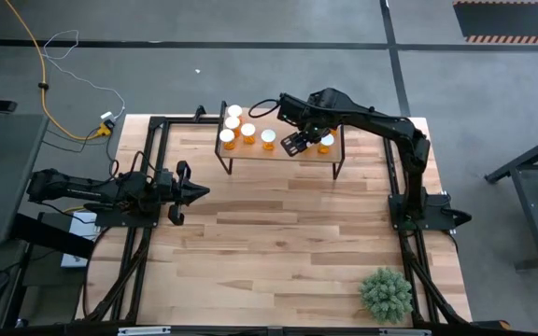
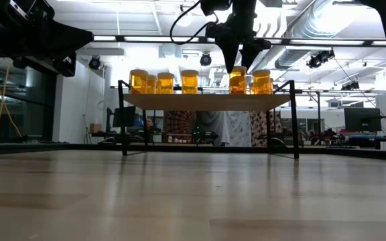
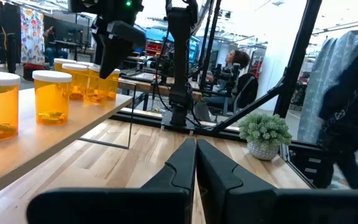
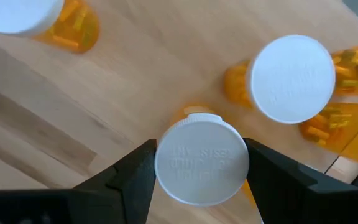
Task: Pick and place medicine bottles onto shelf by color
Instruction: Put the yellow pill bottle on the shelf, then return to Home Position
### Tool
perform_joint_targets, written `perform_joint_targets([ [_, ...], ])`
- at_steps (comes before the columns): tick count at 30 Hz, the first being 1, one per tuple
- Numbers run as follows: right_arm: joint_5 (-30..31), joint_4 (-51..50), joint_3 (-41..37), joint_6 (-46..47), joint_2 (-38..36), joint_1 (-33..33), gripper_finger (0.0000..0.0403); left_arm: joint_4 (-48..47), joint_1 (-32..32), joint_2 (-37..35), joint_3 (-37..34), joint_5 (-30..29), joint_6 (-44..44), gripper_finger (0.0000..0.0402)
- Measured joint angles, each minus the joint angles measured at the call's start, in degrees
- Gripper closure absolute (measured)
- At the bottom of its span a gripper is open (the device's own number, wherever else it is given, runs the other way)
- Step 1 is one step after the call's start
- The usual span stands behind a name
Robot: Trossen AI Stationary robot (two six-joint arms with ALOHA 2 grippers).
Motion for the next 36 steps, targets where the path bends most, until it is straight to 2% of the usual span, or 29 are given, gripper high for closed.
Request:
perform_joint_targets([
  [8, -0.16, -0.69, 0.00, 1.11, 0.15, -0.04, 0.0184, 0.00, -0.01, 0.00, 0.00, 0.00, 0.00, 0.0398],
  [18, 0.91, -1.23, -0.02, -0.71, 2.38, -0.02, 0.0115, -0.03, 0.00, -0.02, 0.00, -0.02, 0.00, 0.0398],
  [25, 1.38, -1.43, 0.51, -1.27, 0.82, -1.07, 0.0105, -0.22, 0.00, -0.02, 0.00, 0.00, 0.00, 0.0398],
  [31, 5.89, -0.76, 5.89, -3.68, -0.50, -0.76, 0.0105, -0.60, -0.01, -0.02, 0.00, 0.00, 0.00, 0.0398],
  [36, 13.21, -2.49, 11.64, -7.61, -0.70, 2.64, 0.0105, -0.66, 0.00, -0.02, 0.00, 0.00, 0.00, 0.0398],
])
